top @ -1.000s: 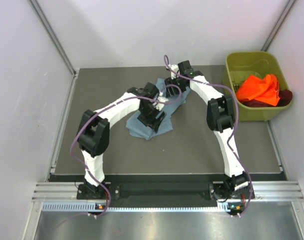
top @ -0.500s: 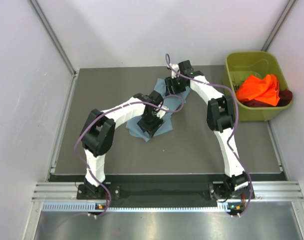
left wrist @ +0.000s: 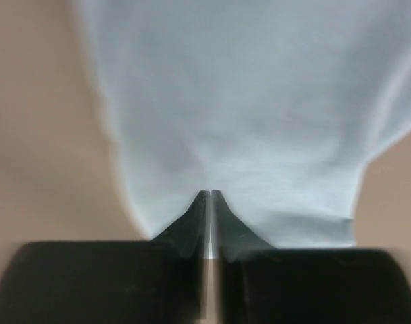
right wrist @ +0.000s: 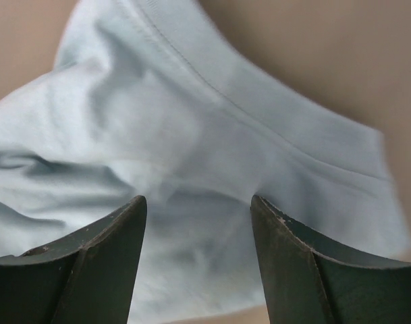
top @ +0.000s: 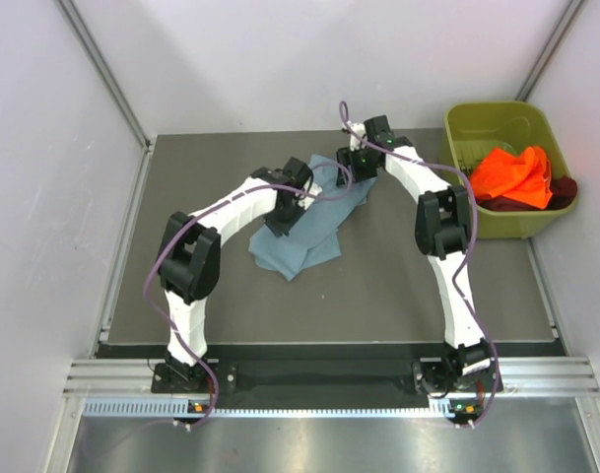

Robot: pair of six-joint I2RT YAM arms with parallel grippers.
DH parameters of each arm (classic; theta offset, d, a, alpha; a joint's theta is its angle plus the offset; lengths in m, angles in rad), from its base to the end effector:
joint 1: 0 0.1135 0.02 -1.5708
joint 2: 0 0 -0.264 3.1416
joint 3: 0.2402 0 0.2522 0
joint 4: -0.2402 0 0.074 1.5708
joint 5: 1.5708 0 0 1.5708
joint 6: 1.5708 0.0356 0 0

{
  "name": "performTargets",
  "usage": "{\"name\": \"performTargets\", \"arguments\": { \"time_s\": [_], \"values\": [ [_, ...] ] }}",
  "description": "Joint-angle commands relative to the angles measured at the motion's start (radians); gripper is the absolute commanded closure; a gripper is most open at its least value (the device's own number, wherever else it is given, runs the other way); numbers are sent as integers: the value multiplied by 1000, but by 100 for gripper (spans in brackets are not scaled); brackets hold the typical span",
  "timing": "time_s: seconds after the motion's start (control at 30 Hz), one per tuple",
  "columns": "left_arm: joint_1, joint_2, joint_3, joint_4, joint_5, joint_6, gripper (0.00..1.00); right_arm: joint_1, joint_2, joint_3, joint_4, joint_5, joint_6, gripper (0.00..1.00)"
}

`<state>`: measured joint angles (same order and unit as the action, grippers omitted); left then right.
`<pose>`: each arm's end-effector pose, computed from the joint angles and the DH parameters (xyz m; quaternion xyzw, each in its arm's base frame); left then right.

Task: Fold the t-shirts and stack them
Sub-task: Flatten the tshirt out

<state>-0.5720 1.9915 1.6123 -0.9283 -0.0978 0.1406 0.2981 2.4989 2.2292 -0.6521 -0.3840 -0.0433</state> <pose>0.3433 -0.2169 0.2139 0.3394 0.9302 0.0193 0.1384 0.5200 0.1737 0.1790 -0.2180 0.9065 0.2192 0.2875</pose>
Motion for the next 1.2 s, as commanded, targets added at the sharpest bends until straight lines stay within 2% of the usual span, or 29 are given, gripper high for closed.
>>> {"name": "performTargets", "arguments": {
  "time_s": [0.0, 0.03, 0.07, 0.1, 0.3, 0.47, 0.53, 0.57, 0.63, 0.77, 1.0, 1.17],
  "values": [
    [24, -79, 77, 16, -39, 48, 74, -40, -113, -9, 16, 16, -7, 36],
    [21, -83, 67, 10, -19, 50, 57, -43, -117, -16, 12, 19, -7, 36],
    [15, -95, 51, 9, 6, 48, 48, -43, -118, -17, 12, 17, -9, 36],
    [-2, -100, 11, 5, 18, 45, 44, -45, -121, -17, 12, 17, -9, 35],
    [-94, -125, -120, -7, 87, 22, 41, -45, -127, -16, 12, 28, -15, 34],
    [-124, -77, -114, 8, 122, 1, 33, -56, -132, -22, 12, 31, -17, 34],
    [-132, -54, -74, 5, 122, 2, 35, -59, -132, -22, 11, 28, -18, 34],
    [-146, -50, -43, 6, 113, 4, 44, -65, -130, -23, 9, 28, -17, 34],
    [-161, -37, -11, 13, 107, 7, 49, -70, -130, -34, 11, 19, -9, 34],
    [-193, 7, 67, 8, 77, 8, 46, -77, -129, -37, 12, 10, -3, 34],
    [-207, 84, 87, 35, 24, -19, 39, -96, -132, -23, 14, -15, 6, 34],
    [-216, 142, 187, 36, 32, -18, 48, -111, -129, -29, 17, -18, 13, 35]
  ]
}}
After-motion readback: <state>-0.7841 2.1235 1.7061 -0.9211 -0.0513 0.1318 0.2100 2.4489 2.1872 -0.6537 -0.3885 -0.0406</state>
